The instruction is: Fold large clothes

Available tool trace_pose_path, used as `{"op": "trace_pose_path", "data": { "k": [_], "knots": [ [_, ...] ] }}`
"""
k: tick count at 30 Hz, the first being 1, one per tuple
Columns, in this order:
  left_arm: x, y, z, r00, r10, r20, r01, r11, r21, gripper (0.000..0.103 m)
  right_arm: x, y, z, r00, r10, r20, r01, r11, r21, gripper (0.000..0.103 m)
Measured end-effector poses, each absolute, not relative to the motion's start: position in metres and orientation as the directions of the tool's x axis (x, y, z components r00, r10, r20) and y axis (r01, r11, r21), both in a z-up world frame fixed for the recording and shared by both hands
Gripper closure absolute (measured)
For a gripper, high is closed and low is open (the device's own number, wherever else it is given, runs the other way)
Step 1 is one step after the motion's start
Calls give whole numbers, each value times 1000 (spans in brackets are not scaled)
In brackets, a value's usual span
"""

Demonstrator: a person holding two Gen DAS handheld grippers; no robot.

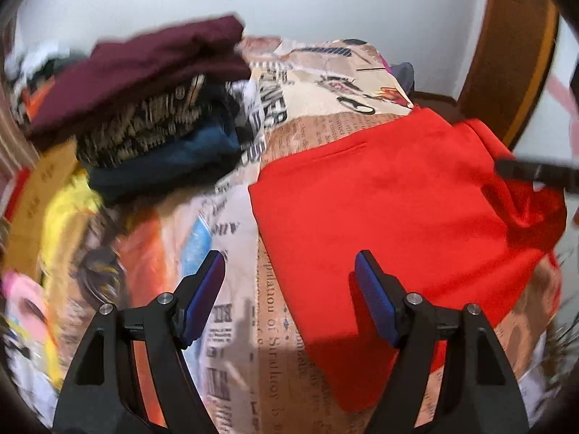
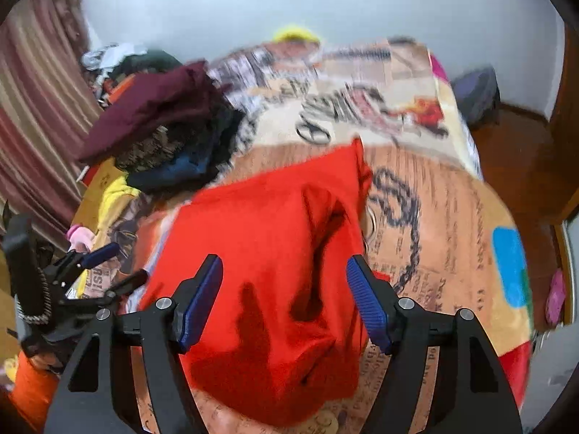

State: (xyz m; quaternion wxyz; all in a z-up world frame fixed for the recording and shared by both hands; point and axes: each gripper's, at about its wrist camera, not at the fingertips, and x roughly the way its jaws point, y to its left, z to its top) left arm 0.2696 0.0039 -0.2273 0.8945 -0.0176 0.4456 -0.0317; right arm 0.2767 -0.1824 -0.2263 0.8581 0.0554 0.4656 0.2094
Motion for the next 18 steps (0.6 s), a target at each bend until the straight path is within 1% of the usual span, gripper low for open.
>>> {"op": "trace_pose_path", "data": {
  "k": [3,4,7,8,11,13,15,18],
  "knots": [
    [282,17,-246,523,-182,-833,23,980,-199,30,286,-201,-248,414,442,-796,-252,896,367,36],
    [286,21,-255,489,-238,-839,20,965,-262,30,286,-209,-254,398,461,-793,-232,887,399,36],
    [294,30,-278,431,-362,-827,-2,916,-402,29,285,-228,-270,351,527,-774,-204,850,486,35],
    [295,32,-284,417,-397,-818,-12,897,-442,28,284,-231,-274,340,542,-769,-206,840,501,33],
    [301,38,-298,390,-497,-776,-51,829,-557,25,280,-235,-276,336,565,-753,-223,825,520,32],
    [303,37,-300,390,-513,-765,-47,818,-573,24,279,-235,-275,330,567,-755,-224,824,521,31],
    [305,32,-299,391,-519,-760,-26,819,-573,24,282,-233,-275,323,572,-754,-219,820,529,28],
    [310,23,-302,382,-561,-735,4,796,-605,23,290,-228,-276,318,578,-751,-227,816,531,28]
  ]
}}
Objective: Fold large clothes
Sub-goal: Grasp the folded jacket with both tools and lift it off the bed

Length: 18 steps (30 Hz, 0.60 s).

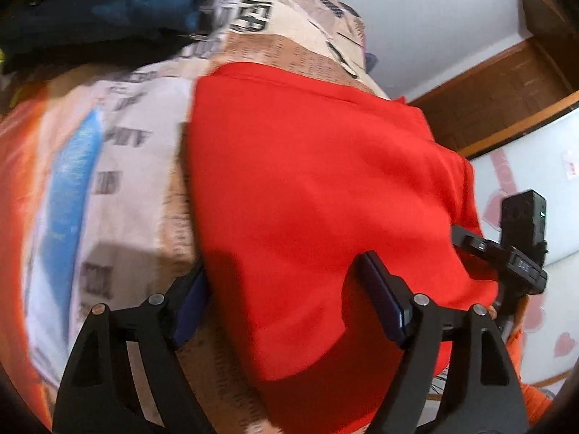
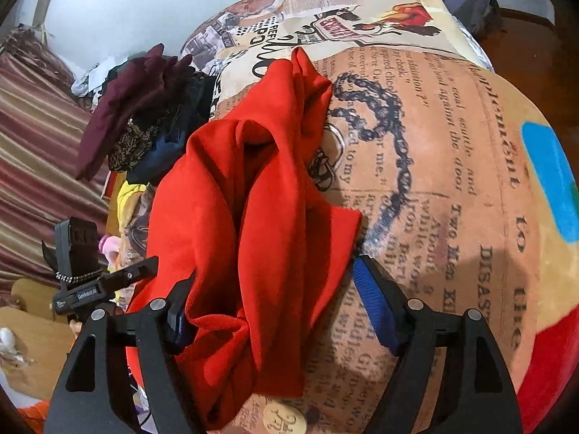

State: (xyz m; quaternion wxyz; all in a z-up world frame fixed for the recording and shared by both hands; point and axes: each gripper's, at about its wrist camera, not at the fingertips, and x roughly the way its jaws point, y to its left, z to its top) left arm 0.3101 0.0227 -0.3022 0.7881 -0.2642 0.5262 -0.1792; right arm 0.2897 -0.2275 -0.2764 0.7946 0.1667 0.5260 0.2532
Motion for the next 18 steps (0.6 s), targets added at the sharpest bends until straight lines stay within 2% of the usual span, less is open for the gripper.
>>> {"op": "trace_pose_path", "data": {
  "k": [5,7,9,11,14,18],
  "knots": [
    [317,32,-308,388,-608,-693,-33,742,-670,25,301,-228,-279,300,604,-739,-201,797,570,30],
    [314,36,-309,394,-618,-681,-56,723,-689,30,301,-226,-277,285,619,-732,-210,785,583,41],
    [310,39,-308,401,-620,-674,-78,710,-700,45,300,-223,-277,246,658,-712,-204,753,625,69],
    [305,42,-301,414,-624,-663,-69,704,-707,60,298,-221,-271,247,662,-708,-199,750,631,79],
    [300,39,-286,425,-598,-680,-44,737,-675,72,291,-215,-254,270,657,-704,-231,754,615,84],
    [288,38,-252,462,-542,-702,11,795,-607,77,281,-199,-224,294,653,-697,-297,756,583,87]
  ]
}}
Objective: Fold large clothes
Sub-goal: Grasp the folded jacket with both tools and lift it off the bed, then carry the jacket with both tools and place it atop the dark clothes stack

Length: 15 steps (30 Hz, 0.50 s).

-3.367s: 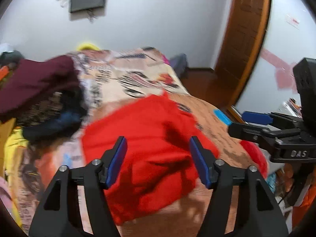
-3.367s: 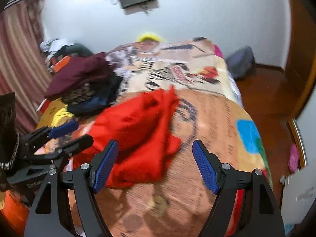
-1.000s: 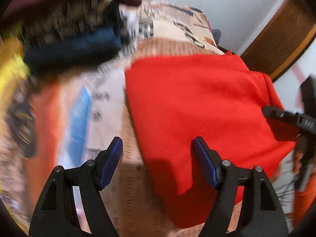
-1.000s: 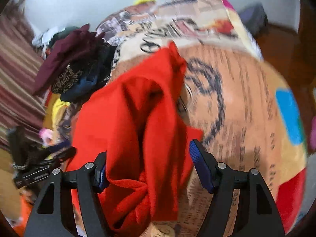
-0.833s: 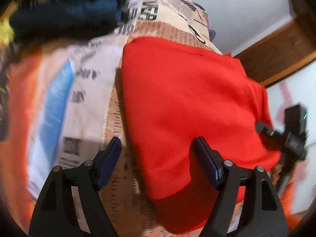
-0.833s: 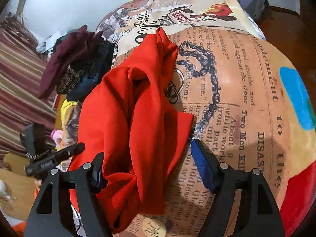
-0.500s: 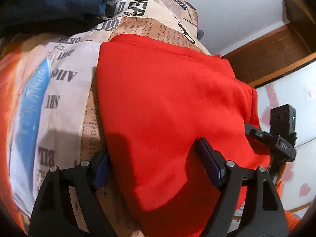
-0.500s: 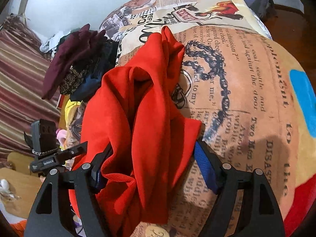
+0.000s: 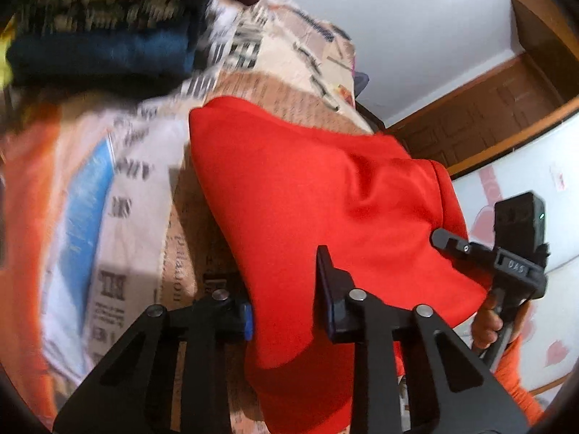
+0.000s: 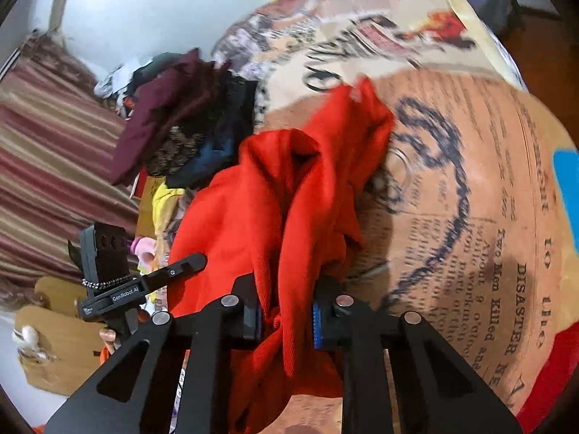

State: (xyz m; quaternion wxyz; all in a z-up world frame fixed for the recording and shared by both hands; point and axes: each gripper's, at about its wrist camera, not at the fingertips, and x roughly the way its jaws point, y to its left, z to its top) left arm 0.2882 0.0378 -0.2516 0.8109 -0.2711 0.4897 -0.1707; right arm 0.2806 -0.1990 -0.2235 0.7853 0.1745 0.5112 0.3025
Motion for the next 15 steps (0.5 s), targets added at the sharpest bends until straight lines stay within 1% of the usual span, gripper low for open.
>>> {"op": "trace_pose_path", "data": {
  "k": [3,6,11,15],
  "knots": [
    [281,49,-218,511,-522,-683,50,811,-583,79,275,-187,-199,330,650,-684,-347,758,552,87],
    [279,62,-177,581,-497,-645,89,826,-557,79,279,-174,-171,361,672,-647,-381,739,556,87],
    [282,91,-111,687,-446,-574,134,853,-504,80,292,-138,-114,422,716,-556,-466,697,545,87],
    [291,118,-57,779,-363,-511,137,895,-425,80,308,-99,-70,462,743,-485,-544,669,507,87]
  ]
}}
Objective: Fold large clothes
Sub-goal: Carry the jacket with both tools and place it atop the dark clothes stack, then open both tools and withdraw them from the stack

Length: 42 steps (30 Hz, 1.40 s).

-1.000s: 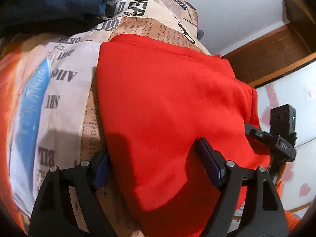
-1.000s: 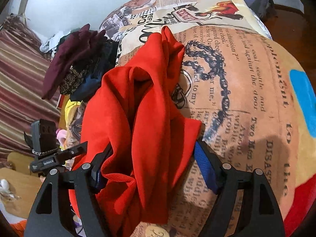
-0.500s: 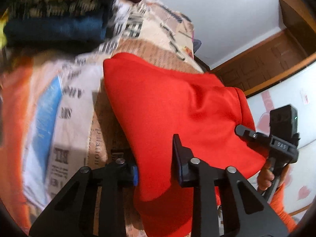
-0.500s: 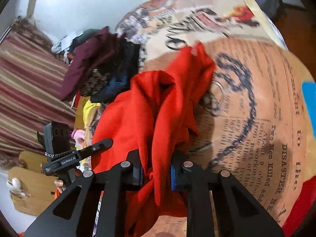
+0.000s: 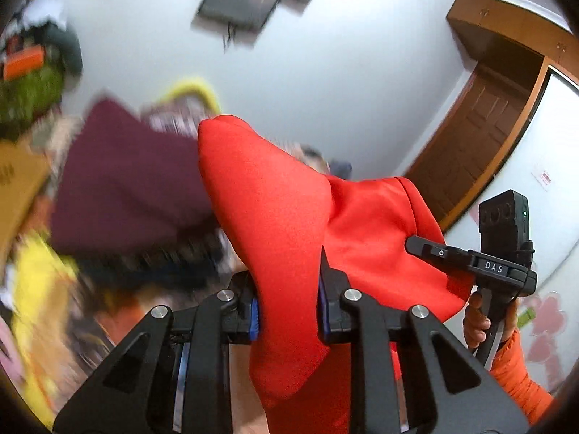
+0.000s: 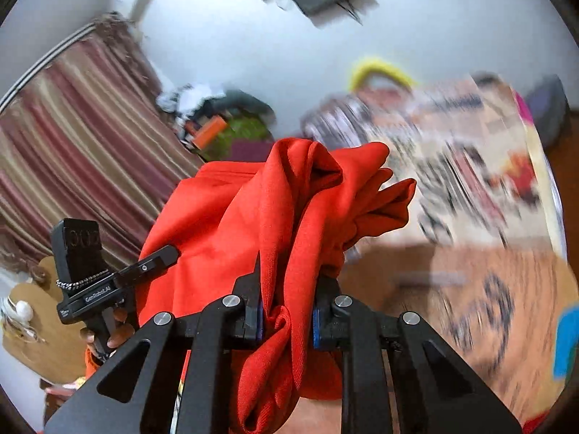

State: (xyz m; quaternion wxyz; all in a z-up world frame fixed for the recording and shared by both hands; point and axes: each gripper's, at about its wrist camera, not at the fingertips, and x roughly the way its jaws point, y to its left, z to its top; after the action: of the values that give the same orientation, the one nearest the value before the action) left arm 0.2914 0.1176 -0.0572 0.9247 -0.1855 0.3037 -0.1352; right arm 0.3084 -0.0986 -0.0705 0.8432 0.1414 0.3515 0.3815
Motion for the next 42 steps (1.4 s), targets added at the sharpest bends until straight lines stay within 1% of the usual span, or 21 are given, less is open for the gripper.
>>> {"op": "trace_pose_path", "data": {
  "k": [5,8,11,13,15,16,17,19,20,21,22,23,24,27,29,34,36,37,39,42],
  "knots": [
    [318,165,-12,868,-229,-440,74,937,-341,80,343,-45,-40,479,779,-405,-609,627,485,87],
    [343,193,-2,888,-165,-429,28,951,-308,80,378,-5,-37,477,789,-387,-624,614,483,87],
    [373,221,-7,886,-126,-445,-16,953,-301,80,405,21,-46,471,792,-389,-627,610,484,87],
    [398,246,-24,875,-93,-475,-58,954,-293,80,425,41,-59,466,788,-403,-621,616,485,87],
    [417,263,-47,858,-55,-511,-99,958,-269,79,440,60,-79,473,764,-438,-608,644,464,87],
    [425,268,-60,845,-29,-534,-119,963,-241,78,448,71,-95,474,745,-470,-594,664,454,87],
    [439,272,-80,812,13,-583,-146,973,-181,77,453,75,-106,473,729,-494,-579,680,450,87],
    [458,275,-116,750,60,-659,-183,976,-120,74,459,84,-128,477,701,-530,-550,708,443,87],
    [460,281,-128,735,64,-675,-194,974,-119,67,461,85,-133,483,690,-539,-543,719,434,87],
    [459,285,-134,735,61,-676,-203,970,-133,59,461,86,-137,489,677,-550,-544,730,414,86],
    [457,291,-137,740,62,-670,-220,963,-153,55,460,87,-139,495,667,-556,-552,736,392,86],
    [455,294,-137,744,70,-665,-237,958,-163,46,459,87,-139,504,657,-561,-557,744,371,84],
    [451,297,-137,748,88,-658,-258,952,-166,39,456,87,-138,517,635,-573,-556,759,339,81],
    [437,296,-126,751,135,-646,-280,952,-126,38,443,83,-130,550,572,-608,-549,797,253,73],
    [427,289,-119,744,171,-645,-298,950,-91,38,426,75,-120,585,537,-608,-536,818,207,68],
    [387,259,-92,750,231,-620,-277,961,22,38,385,49,-87,601,550,-580,-525,819,232,68],
    [366,242,-80,751,281,-598,-285,954,90,38,365,42,-72,606,552,-573,-539,815,215,68],
    [351,233,-71,759,287,-584,-280,954,105,38,350,38,-61,607,564,-560,-558,804,205,68],
    [328,223,-56,789,270,-551,-262,960,95,38,324,32,-43,626,580,-521,-581,793,183,68],
    [285,203,-29,836,256,-485,-249,965,80,38,272,21,-14,674,601,-429,-611,781,134,66]
  ]
}}
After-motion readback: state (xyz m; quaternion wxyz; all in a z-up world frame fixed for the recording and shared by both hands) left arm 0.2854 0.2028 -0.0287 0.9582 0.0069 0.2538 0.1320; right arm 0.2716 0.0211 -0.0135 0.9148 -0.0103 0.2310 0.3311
